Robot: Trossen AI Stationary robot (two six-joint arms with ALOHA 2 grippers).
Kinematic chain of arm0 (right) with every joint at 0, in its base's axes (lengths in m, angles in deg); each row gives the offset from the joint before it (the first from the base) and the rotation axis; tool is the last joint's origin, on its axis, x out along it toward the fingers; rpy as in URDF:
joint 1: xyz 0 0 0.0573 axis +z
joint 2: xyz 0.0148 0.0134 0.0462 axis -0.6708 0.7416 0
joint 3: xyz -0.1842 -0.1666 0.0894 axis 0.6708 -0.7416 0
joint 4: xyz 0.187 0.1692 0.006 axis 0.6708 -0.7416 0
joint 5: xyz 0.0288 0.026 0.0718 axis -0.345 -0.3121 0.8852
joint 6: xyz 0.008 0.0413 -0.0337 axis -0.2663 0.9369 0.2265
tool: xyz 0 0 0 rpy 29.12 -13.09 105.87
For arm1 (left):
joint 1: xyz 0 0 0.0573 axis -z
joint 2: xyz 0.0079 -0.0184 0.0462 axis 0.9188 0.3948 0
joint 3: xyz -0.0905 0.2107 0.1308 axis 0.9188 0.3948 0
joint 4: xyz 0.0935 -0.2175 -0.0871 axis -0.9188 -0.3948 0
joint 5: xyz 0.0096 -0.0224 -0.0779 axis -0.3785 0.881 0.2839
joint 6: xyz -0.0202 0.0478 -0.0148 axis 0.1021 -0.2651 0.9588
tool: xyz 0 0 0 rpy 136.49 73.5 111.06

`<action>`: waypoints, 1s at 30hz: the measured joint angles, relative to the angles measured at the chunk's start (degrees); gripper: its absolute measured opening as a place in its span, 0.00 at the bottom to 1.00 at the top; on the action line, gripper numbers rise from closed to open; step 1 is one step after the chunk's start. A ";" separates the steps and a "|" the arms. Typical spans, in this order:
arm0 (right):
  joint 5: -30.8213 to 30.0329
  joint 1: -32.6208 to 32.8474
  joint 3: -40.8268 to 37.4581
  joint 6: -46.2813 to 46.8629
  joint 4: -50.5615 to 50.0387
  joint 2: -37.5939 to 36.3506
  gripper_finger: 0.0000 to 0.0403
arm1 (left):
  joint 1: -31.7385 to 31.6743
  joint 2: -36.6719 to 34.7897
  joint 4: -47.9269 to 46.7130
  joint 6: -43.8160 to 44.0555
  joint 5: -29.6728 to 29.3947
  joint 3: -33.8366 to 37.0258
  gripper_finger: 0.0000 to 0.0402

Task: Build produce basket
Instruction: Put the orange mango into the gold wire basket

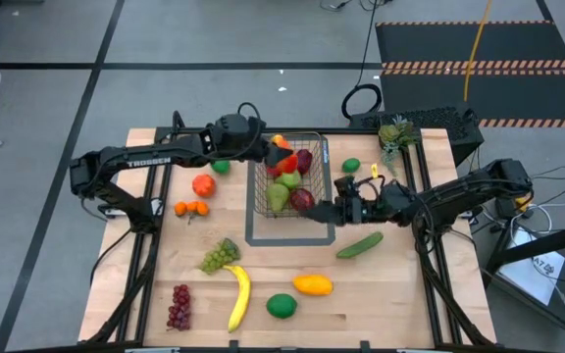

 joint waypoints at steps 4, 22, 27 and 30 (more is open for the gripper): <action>8.16 -4.34 0.00 1.63 8.16 -0.08 0.89 | -0.19 2.64 2.33 -1.61 -3.97 -0.14 0.69; 31.34 -24.38 0.02 3.36 -2.39 -10.92 0.89 | 2.15 19.10 14.33 7.07 -2.46 -0.07 0.68; 34.45 -28.14 0.02 1.43 -6.41 -13.52 0.89 | 2.91 20.51 15.35 7.08 -2.45 -0.05 0.67; 35.63 -29.53 0.02 0.45 -8.46 -14.75 0.89 | 3.26 21.16 14.91 6.89 -2.87 -0.05 0.69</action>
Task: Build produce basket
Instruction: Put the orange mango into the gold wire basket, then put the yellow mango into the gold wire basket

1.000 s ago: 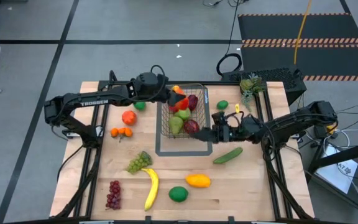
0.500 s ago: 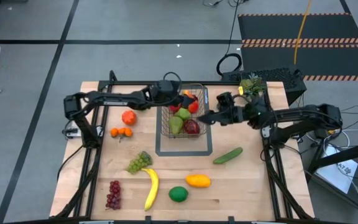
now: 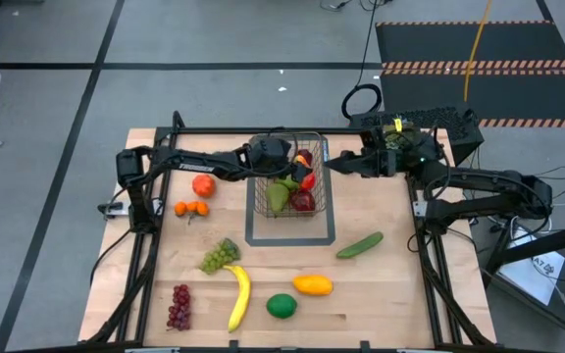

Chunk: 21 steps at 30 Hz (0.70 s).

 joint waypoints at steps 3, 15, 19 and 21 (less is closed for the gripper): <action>1.51 -0.94 0.00 -1.35 -1.42 -0.47 0.89 | 0.22 0.01 -0.91 0.01 -1.53 0.00 0.71; 4.43 -2.43 0.00 -3.46 -3.62 -0.62 0.89 | 0.22 0.01 -1.22 3.61 -2.64 0.00 0.92; 4.41 -2.43 0.00 -3.48 -4.91 -0.62 0.89 | -0.27 -1.11 -0.37 3.24 -2.63 0.00 0.98; 4.43 -2.43 0.00 -3.48 -5.42 -0.59 0.89 | -0.84 -2.54 0.15 3.10 -2.64 0.00 0.98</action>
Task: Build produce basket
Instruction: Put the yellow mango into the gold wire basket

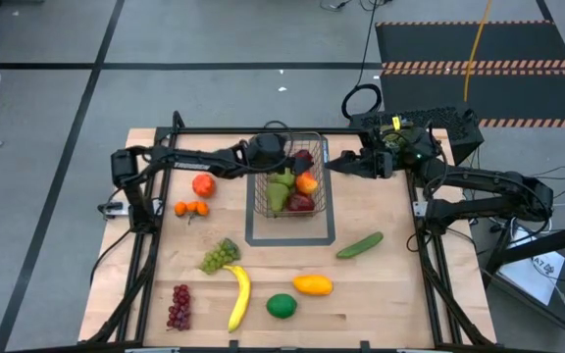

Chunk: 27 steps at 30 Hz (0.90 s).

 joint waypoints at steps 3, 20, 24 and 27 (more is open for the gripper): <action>0.00 0.02 0.00 0.00 0.00 -0.02 0.89 | -0.99 -2.54 1.50 -1.32 0.06 -0.20 0.96; -12.28 5.20 2.94 -1.13 -8.54 -0.46 0.89 | -4.11 -19.87 -12.27 -8.59 10.70 -0.79 0.72; -18.81 9.11 8.33 -6.05 -20.02 -0.42 0.89 | -3.13 -24.53 -21.93 -9.14 11.57 -0.79 0.66; -24.98 12.92 12.28 -9.59 -27.57 -0.42 0.89 | -1.64 -28.04 -29.40 -11.09 11.61 -0.76 0.62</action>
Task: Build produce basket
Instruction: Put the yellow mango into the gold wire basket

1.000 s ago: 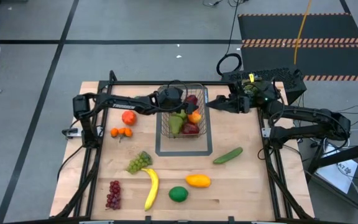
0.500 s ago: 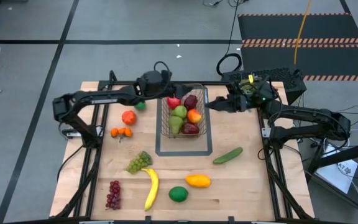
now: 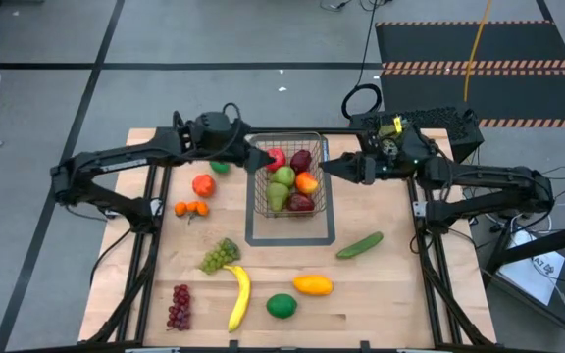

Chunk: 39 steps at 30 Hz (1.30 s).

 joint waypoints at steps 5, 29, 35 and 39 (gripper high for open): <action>-9.19 7.65 3.98 -2.88 -6.37 -0.04 0.89 | 3.94 -4.64 -9.35 -3.32 -0.01 -0.02 0.56; -26.31 39.31 4.15 11.22 -16.06 13.52 0.89 | 27.07 -6.47 -19.49 -2.57 -13.60 0.09 0.43; -24.94 41.75 4.15 14.76 -20.62 16.26 0.89 | 28.22 -4.55 -18.86 -2.16 -15.09 0.09 0.44; -21.95 42.58 4.17 12.25 -26.09 16.96 0.89 | 28.33 -3.03 -18.16 -0.57 -15.13 0.09 0.44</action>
